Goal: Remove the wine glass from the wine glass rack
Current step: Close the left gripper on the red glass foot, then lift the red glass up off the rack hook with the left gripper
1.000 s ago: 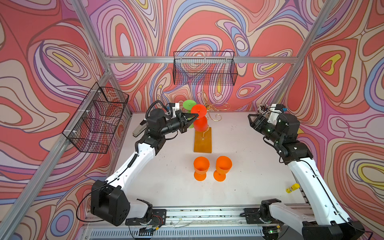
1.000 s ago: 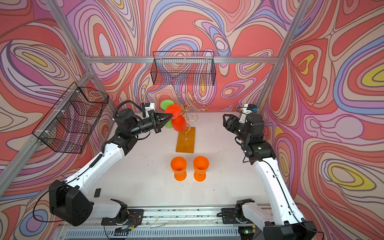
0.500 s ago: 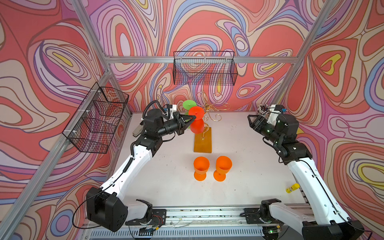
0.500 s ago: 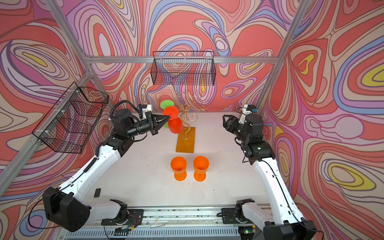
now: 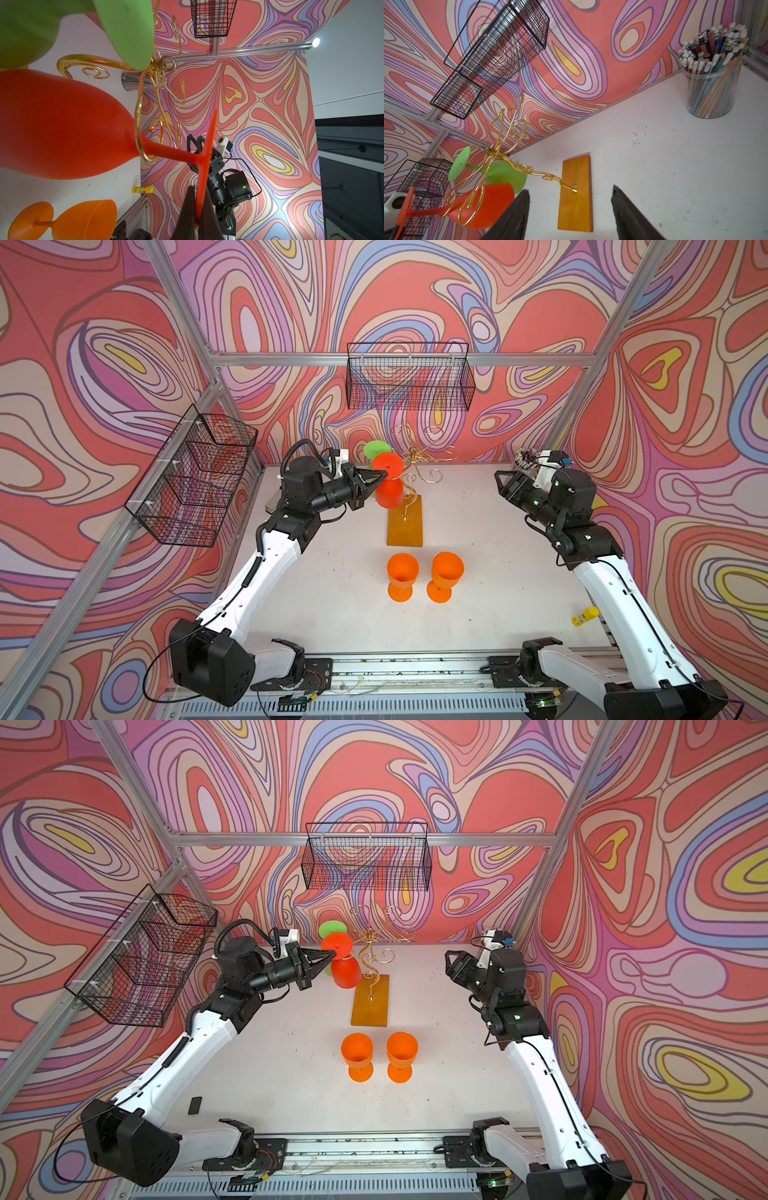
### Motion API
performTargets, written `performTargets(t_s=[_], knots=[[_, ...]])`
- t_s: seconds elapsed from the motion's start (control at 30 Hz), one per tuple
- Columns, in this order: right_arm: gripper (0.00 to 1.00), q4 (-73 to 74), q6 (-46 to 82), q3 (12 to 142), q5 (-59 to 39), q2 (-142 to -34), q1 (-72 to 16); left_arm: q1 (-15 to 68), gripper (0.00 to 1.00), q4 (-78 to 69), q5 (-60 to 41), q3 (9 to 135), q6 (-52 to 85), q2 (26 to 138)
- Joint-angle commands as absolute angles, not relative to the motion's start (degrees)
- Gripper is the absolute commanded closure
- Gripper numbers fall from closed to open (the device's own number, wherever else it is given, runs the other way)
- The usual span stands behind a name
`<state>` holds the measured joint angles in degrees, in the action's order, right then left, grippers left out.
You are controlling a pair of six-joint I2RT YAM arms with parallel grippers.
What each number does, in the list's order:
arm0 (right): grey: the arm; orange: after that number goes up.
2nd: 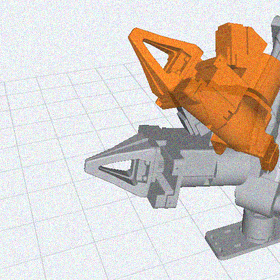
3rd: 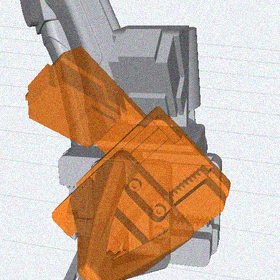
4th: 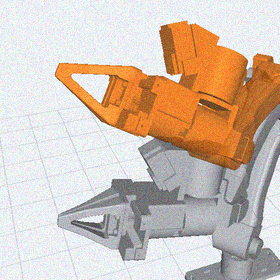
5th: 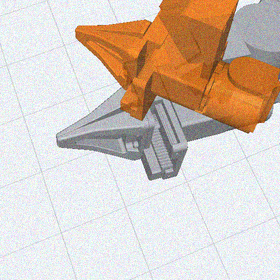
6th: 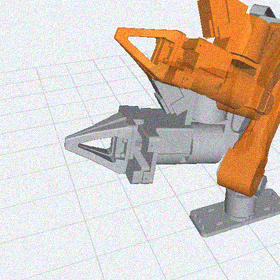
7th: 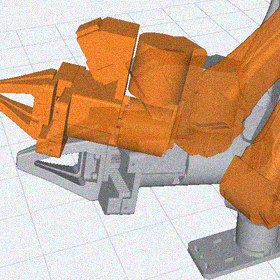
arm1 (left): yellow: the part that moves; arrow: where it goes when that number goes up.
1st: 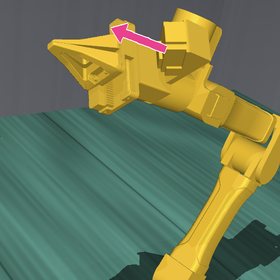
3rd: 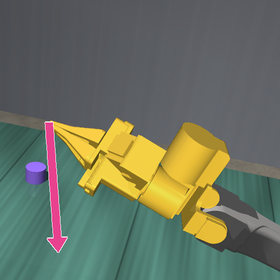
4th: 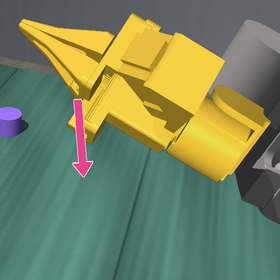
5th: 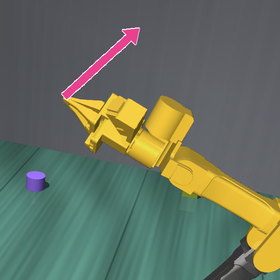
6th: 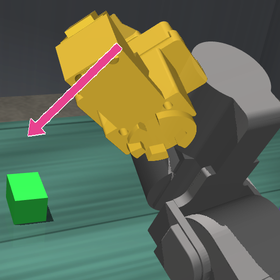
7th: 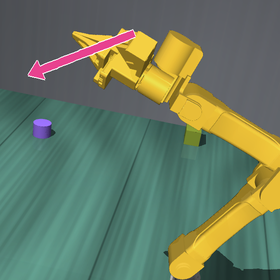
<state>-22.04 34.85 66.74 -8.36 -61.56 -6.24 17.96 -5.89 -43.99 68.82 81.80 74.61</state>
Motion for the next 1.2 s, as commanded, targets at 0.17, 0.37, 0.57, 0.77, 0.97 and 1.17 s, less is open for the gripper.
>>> performTargets(t_s=[0.17, 0.37, 0.57, 0.77, 0.97, 1.17], knots=[[0.34, -21.7, 34.5, 66.3, -7.0, -60.6, -6.2, 17.7, 1.0, -3.3, -43.4, 73.6, 82.6, 75.2], [0.34, -21.3, 34.4, 65.8, -6.8, -60.5, -6.2, 17.7, 1.0, 3.7, -41.8, 78.3, 80.0, 75.3], [0.33, -21.1, 34.3, 65.4, -6.7, -60.4, -6.2, 17.7, 1.0, 6.4, -41.3, 79.8, 79.5, 76.0], [0.33, -21.2, 33.9, 65.1, -6.3, -60.3, -6.2, 17.7, 1.0, 6.5, -40.5, 78.8, 79.8, 76.3], [0.33, -20.7, 33.9, 64.7, -6.3, -60.5, -6.2, 17.7, 1.0, 6.1, -40.5, 78.9, 79.8, 77.5], [0.34, -20.6, 33.8, 64.3, -6.2, -60.6, -6.2, 17.7, 1.0, 5.4, -40.3, 78.4, 80.1, 78.1]])
